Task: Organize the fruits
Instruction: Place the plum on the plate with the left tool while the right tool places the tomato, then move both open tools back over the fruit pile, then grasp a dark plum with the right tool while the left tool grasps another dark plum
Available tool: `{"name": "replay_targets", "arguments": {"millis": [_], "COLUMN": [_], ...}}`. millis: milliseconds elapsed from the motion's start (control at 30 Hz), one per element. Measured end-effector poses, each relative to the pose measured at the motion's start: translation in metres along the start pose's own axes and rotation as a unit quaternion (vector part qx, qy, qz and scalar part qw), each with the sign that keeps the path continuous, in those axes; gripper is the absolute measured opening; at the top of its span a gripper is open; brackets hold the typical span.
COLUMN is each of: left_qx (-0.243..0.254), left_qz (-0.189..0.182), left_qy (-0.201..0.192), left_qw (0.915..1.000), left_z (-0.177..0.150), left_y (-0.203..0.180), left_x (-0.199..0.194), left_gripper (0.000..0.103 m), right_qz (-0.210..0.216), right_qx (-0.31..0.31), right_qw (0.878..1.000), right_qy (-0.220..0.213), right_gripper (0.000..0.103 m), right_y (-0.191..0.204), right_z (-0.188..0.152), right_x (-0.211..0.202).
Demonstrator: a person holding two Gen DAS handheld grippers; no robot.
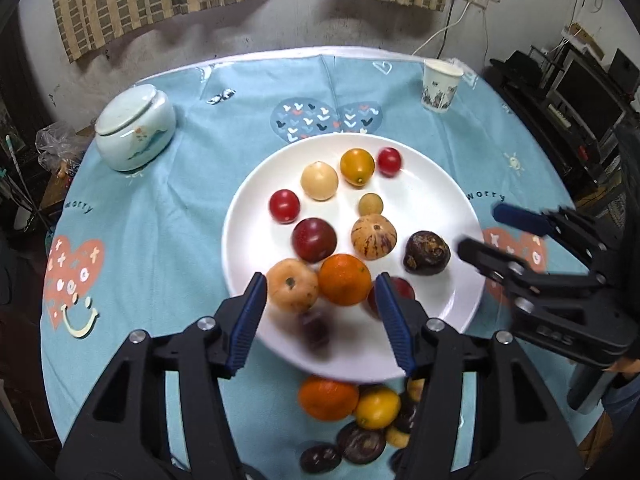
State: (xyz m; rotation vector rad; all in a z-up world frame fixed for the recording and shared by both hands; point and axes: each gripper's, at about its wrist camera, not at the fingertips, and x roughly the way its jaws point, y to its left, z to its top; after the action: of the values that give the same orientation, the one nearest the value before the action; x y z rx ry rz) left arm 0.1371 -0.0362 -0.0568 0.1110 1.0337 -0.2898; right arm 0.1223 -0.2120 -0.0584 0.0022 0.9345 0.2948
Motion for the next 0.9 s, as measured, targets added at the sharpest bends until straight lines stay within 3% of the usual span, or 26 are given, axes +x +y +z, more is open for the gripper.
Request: {"name": "replay_targets", "arguments": {"millis": [167,267,367,633,667,700,733,900], "left_qx": [-0.016,-0.029,-0.036,-0.042,-0.043,-0.043,-0.042,-0.019], "left_qz": [-0.002,-0.001,-0.003,-0.005,-0.005,-0.005,-0.005,-0.015], "left_qy": [-0.008,0.004,0.026,0.064,0.064,0.065,0.065,0.076], "left_qw": [0.9998,0.9996,0.999,0.9971,0.997,0.997,0.997,0.9968], "left_z": [-0.039,-0.071,-0.103,-0.157,-0.16,-0.163,-0.164,-0.166], "left_y": [0.03,0.042,0.048,0.053,0.054,0.054,0.054,0.04], "left_x": [-0.032,-0.044,-0.046,-0.047,-0.049,-0.05,-0.049,-0.037], "left_gripper": [0.066,0.068,0.068,0.068,0.068,0.068,0.068,0.068], "right_qz": [0.048,0.067,0.085,0.066,0.064,0.064,0.066,0.073], "right_qx": [-0.017,-0.049,-0.052,-0.065,-0.064,-0.064,-0.065,-0.063], "right_qw": [0.998,0.994,0.991,0.99,0.99,0.99,0.988,0.989], "right_qy": [0.029,0.065,0.093,0.106,0.107,0.112,0.122,0.114], "right_gripper": [0.06,0.061,0.061,0.061,0.058,0.042,0.033,0.032], "right_y": [0.03,0.06,0.084,0.115,0.115,0.115,0.117,0.112], "right_z": [-0.071,-0.117,-0.142,-0.143,-0.142,-0.141,-0.141,-0.142], "right_x": [-0.032,-0.035,-0.027,0.0,0.002,0.005,0.008,-0.008]}}
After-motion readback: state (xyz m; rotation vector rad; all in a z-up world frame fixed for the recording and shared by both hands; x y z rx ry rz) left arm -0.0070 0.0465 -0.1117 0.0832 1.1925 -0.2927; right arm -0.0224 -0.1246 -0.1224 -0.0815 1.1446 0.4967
